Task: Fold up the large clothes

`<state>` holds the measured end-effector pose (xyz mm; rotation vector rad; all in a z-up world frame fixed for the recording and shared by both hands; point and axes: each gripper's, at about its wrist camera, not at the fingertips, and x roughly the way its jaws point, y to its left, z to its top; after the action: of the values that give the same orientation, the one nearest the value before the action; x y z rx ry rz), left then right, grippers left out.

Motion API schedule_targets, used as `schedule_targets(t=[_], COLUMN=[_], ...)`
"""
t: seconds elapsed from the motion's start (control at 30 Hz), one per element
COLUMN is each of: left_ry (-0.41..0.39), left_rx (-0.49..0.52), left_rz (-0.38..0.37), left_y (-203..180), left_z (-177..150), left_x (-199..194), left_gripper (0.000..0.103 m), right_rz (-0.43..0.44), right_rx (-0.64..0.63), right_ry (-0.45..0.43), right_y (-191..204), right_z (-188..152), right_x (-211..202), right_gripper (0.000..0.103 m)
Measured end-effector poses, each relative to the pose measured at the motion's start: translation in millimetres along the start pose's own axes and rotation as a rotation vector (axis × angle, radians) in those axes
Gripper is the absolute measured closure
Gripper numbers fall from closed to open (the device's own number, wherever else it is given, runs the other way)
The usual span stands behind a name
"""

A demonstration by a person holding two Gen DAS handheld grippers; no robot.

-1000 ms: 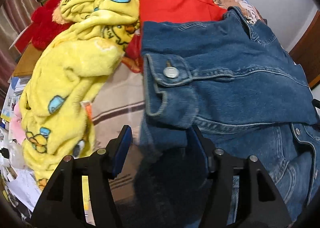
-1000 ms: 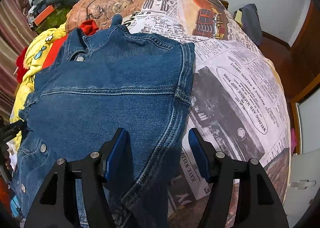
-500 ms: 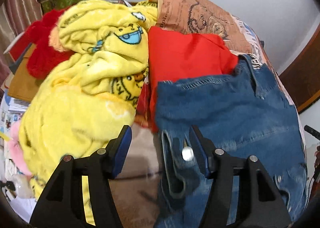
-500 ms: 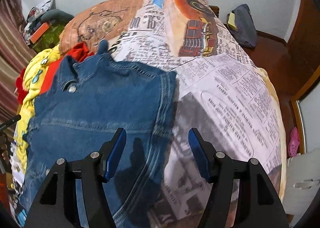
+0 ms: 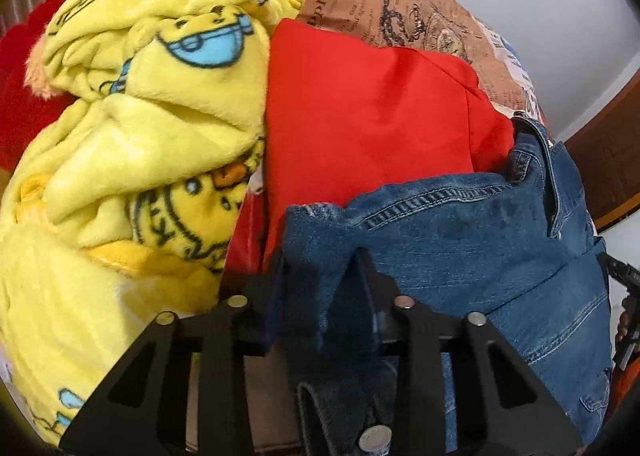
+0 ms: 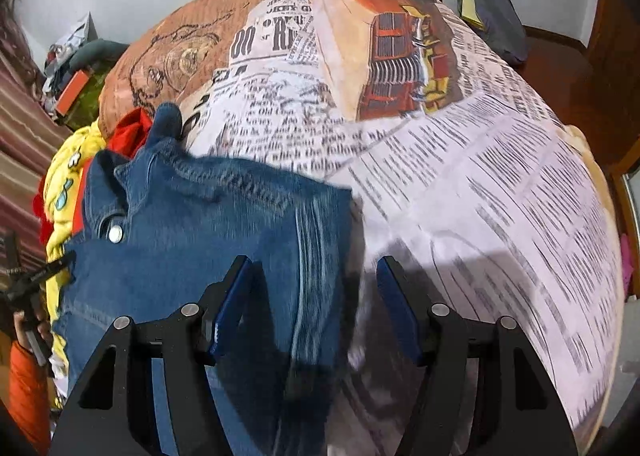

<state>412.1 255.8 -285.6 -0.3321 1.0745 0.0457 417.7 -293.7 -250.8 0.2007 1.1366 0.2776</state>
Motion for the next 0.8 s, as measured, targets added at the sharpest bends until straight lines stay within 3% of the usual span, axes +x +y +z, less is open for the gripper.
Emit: schedule_targets(t=[0.03,0.2,0.3,0.4,0.63,0.8], left_ry=[-0.014,-0.049,-0.117,-0.180,-0.281,-0.322], left_rx=[0.022,0.113,0.219,0.273,0.282,0.260], left_rz=[0.018,0.120,0.196,0.223,0.191,0.152], left_y=[-5,-29,-55,-73,-100,-118], left_z=[-1,-7,-13,-15,3,35], left_x=[-2,-18,-42,-66,-113,-119], left_gripper=[0.075,0.095,0.096,0.097,0.097,0.097], right_rz=[0.004,-0.031,-0.053,-0.034,-0.056,-0.069], right_rx=[-0.001,-0.050,-0.091,-0.116,-0.213,-0.244], right_ry=[0.005,-0.025,-0.077,-0.122,-0.181,-0.250], right_y=[1,13,22,27,52,63], right_z=[2,6,5,8,24,49], right_x=[4,6,-9,-31,-61,-76], right_gripper=[0.068,0.085,0.086,0.087,0.087,0.088])
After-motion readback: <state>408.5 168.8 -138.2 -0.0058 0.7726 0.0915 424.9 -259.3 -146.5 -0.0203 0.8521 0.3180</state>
